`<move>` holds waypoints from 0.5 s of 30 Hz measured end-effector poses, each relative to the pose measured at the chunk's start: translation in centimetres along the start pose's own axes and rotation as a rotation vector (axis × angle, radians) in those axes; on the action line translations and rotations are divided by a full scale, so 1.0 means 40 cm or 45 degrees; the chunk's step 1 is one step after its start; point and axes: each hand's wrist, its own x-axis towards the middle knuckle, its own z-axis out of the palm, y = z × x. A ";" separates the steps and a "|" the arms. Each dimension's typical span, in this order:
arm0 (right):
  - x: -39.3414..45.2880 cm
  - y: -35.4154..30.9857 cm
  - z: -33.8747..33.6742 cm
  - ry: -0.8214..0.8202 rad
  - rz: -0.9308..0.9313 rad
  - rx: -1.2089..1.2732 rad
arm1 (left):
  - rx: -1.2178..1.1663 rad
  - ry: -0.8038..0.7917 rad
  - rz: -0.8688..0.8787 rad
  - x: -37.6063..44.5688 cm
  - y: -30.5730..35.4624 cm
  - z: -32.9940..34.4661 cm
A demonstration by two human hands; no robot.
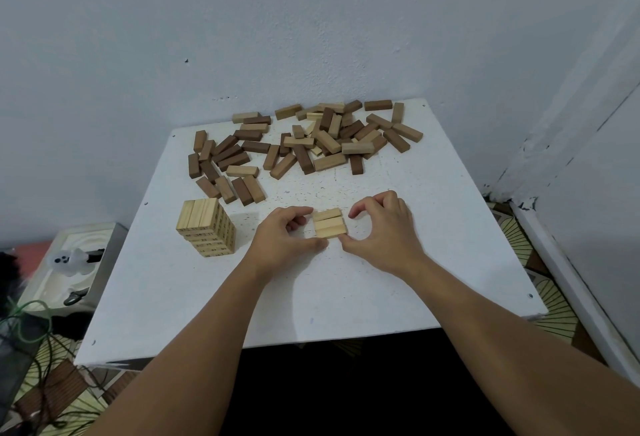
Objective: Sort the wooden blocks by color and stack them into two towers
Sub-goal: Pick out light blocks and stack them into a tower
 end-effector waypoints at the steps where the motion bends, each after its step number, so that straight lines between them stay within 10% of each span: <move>1: 0.000 0.001 0.000 0.000 -0.003 -0.004 | -0.005 -0.004 -0.002 0.000 0.001 0.000; 15: -0.003 -0.007 -0.006 0.002 -0.006 0.010 | 0.014 0.001 0.018 0.000 0.000 -0.001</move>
